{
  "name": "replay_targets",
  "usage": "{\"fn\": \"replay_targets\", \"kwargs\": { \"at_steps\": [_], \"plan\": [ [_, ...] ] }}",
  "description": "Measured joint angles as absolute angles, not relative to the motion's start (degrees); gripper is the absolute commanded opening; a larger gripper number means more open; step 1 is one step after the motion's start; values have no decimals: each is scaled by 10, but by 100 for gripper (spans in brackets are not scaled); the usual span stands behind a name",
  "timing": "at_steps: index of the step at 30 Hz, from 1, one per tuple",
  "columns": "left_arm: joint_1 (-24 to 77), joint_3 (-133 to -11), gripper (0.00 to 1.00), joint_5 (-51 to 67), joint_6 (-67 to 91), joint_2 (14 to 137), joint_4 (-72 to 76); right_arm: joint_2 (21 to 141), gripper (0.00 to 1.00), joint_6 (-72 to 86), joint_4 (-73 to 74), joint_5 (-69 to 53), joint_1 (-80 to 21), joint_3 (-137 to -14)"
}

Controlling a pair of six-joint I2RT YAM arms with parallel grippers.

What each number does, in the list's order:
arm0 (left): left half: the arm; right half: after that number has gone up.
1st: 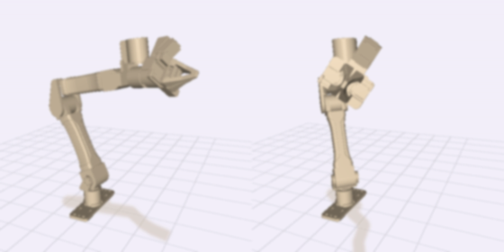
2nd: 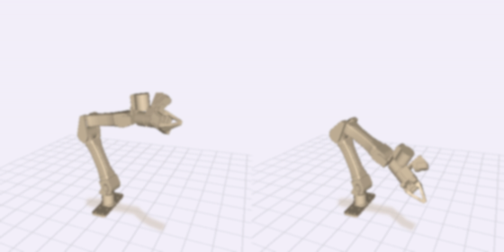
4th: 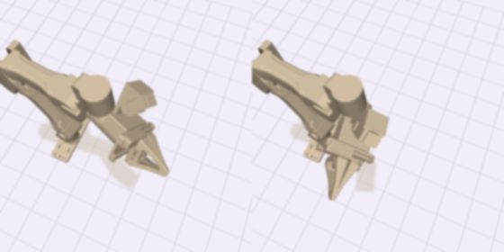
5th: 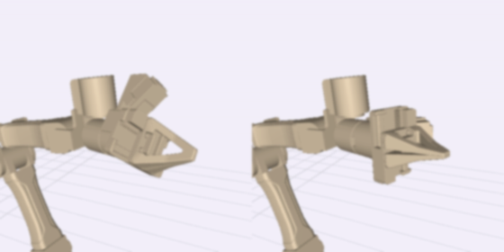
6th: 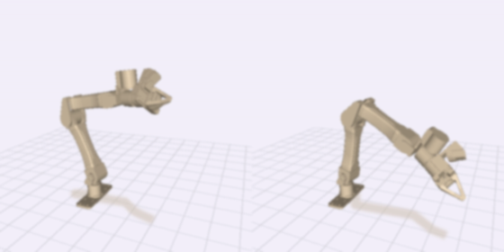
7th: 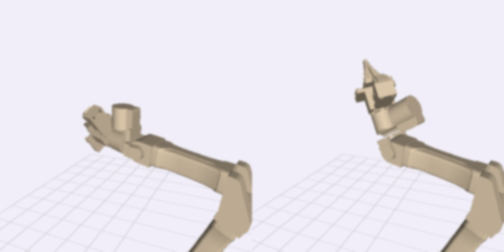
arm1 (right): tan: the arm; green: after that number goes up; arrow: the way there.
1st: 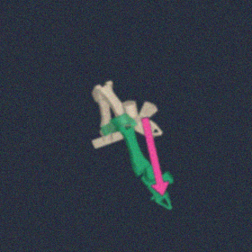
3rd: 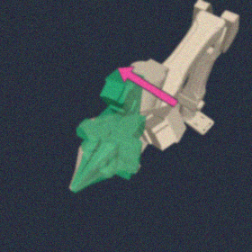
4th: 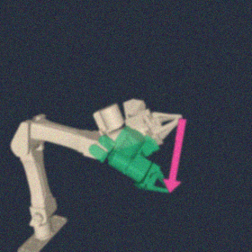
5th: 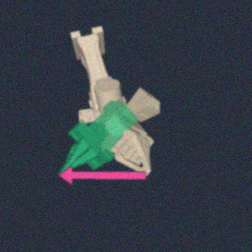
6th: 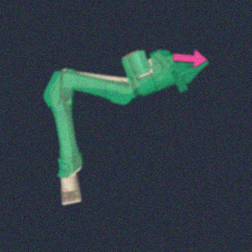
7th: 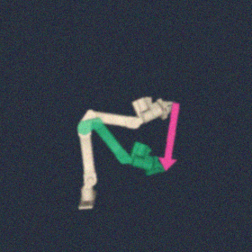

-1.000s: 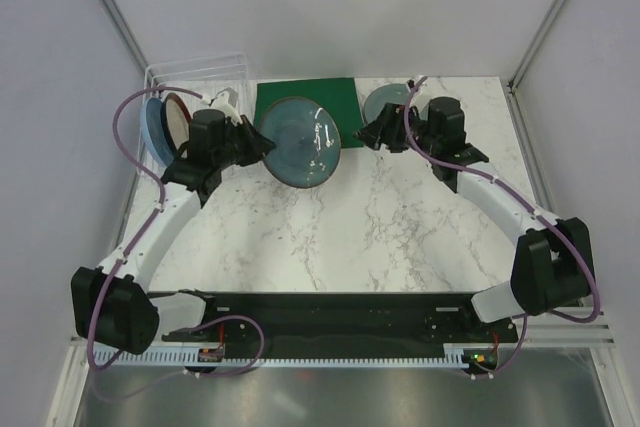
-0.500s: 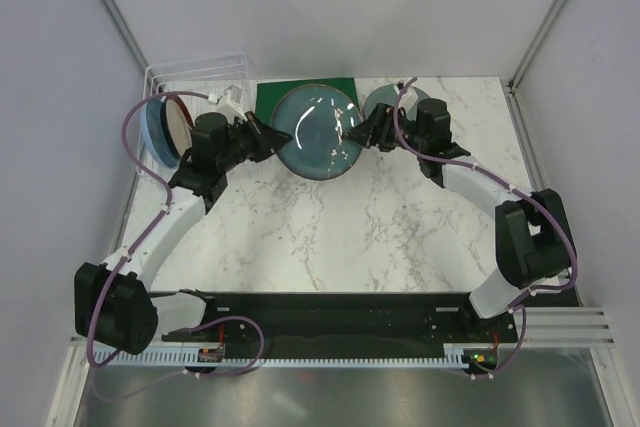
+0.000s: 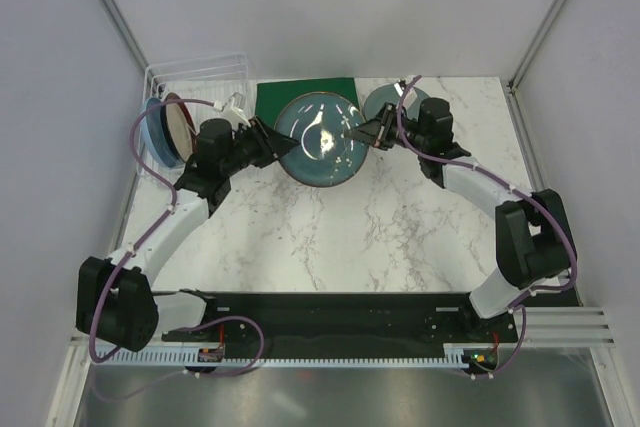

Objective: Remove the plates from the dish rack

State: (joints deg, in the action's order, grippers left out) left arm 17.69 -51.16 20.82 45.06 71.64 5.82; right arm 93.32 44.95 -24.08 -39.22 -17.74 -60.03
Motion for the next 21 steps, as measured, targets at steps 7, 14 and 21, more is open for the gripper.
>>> {"fn": "replay_targets", "kwargs": {
  "at_steps": [7, 14, 21],
  "plan": [
    [185, -547, 84, 161, 398, 716, 13, 881, 0, 367, -125, -298, -183, -602],
    [185, -574, 87, 44, 321, 681, -12, 884, 0, 314, -9, -203, -93, -632],
    [185, -580, 92, -78, 238, 640, -31, 995, 0, 297, 26, -137, -5, -751]
  ]
}}
